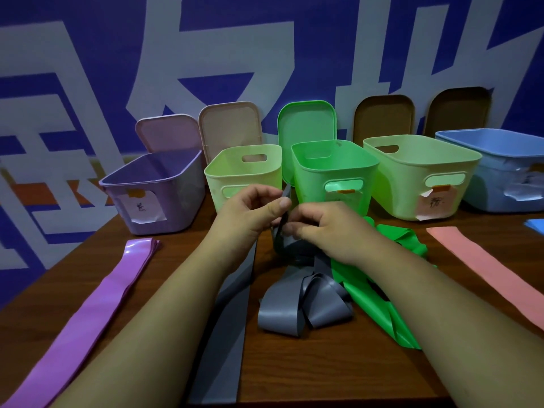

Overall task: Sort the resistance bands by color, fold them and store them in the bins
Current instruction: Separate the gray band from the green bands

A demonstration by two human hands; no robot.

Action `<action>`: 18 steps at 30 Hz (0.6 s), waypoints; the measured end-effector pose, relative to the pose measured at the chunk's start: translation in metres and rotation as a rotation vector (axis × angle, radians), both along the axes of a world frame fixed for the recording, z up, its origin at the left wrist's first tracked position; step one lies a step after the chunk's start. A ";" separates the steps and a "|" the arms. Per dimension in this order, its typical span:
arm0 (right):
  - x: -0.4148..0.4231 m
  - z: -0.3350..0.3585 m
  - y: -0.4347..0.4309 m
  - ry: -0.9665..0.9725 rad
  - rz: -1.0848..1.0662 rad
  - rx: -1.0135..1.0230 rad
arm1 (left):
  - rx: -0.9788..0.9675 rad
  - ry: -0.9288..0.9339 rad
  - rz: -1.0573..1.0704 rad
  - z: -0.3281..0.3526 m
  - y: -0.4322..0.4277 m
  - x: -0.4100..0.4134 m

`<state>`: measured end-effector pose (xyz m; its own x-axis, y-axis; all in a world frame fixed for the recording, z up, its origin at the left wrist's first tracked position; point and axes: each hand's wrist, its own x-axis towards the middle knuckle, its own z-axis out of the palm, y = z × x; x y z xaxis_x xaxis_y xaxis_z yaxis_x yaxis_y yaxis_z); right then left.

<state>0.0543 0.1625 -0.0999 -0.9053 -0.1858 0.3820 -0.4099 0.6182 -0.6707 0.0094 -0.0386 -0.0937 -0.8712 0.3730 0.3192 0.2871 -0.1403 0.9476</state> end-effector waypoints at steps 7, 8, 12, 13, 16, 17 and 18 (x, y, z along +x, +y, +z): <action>0.000 0.000 0.000 0.060 -0.062 0.001 | -0.246 0.178 0.088 0.003 -0.003 0.002; 0.000 0.000 0.001 0.072 -0.073 0.001 | -0.292 0.203 0.094 0.003 -0.004 0.003; -0.001 0.001 0.005 0.104 -0.094 -0.033 | -0.397 0.303 0.218 0.006 -0.009 0.003; 0.000 0.002 0.006 0.106 -0.095 -0.050 | -0.437 0.324 0.251 0.007 -0.010 0.004; 0.004 0.006 0.007 0.093 -0.081 -0.088 | -0.472 0.320 0.213 0.010 -0.009 0.010; 0.005 0.006 0.006 0.088 -0.068 -0.086 | -0.485 0.337 0.207 0.010 -0.007 0.012; 0.006 0.005 0.004 0.088 -0.054 -0.077 | -0.502 0.361 0.214 0.008 -0.006 0.012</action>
